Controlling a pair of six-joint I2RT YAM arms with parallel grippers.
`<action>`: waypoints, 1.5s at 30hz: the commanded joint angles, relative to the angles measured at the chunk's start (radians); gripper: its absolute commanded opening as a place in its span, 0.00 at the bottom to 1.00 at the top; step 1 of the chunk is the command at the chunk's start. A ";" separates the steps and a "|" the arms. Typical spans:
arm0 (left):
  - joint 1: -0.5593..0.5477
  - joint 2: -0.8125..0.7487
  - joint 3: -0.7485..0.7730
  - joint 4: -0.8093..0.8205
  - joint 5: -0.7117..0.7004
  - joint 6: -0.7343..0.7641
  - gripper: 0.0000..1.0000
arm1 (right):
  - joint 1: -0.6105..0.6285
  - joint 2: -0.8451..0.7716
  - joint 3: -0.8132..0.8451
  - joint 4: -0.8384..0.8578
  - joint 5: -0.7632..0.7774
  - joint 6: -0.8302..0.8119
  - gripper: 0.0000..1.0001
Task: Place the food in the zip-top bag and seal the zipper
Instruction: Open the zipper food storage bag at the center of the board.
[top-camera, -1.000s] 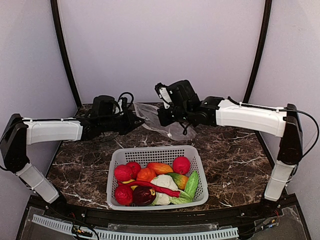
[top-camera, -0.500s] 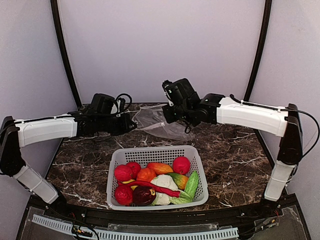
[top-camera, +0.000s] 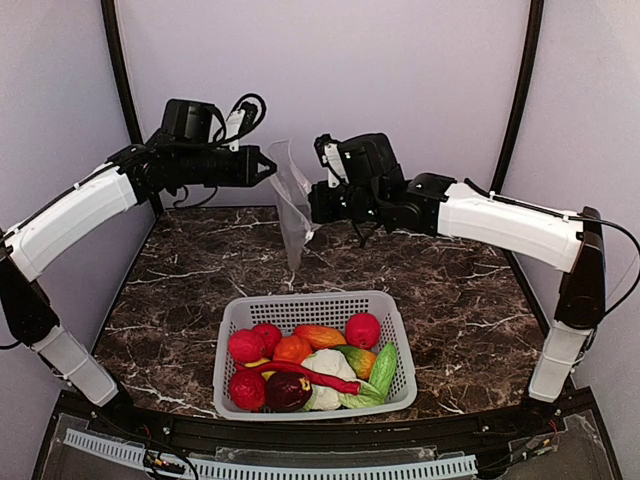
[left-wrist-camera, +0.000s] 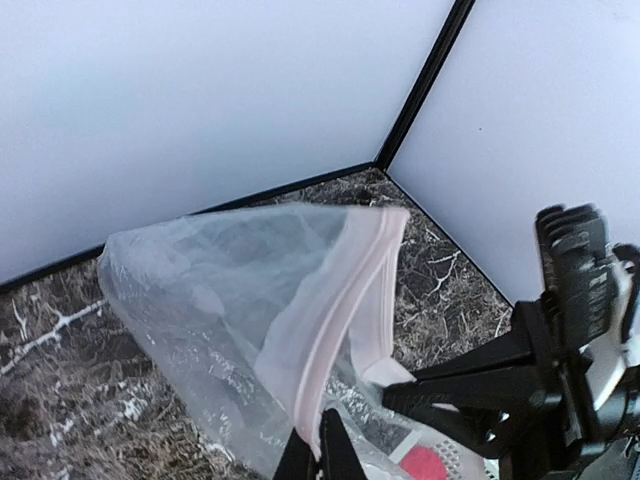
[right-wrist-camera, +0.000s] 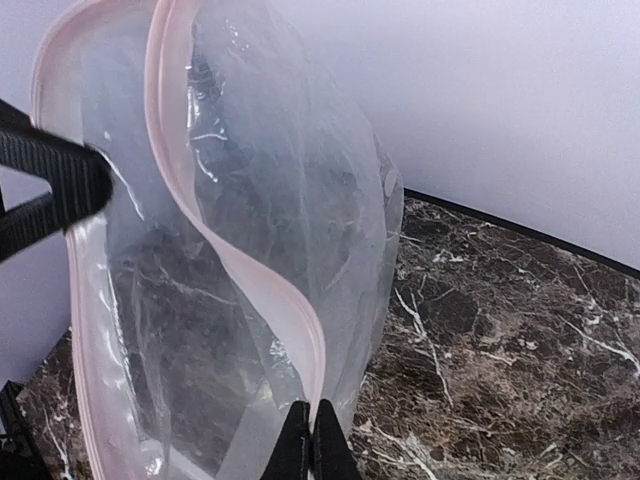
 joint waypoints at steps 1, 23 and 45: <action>0.007 0.089 0.217 -0.287 0.025 0.217 0.01 | -0.030 -0.022 -0.049 0.107 -0.096 0.134 0.00; 0.007 0.045 -0.212 -0.002 0.142 0.337 0.01 | -0.065 -0.044 -0.269 0.088 0.094 0.265 0.33; 0.007 0.062 -0.208 -0.007 0.146 0.255 0.01 | 0.062 -0.396 -0.480 -0.129 -0.305 0.158 0.99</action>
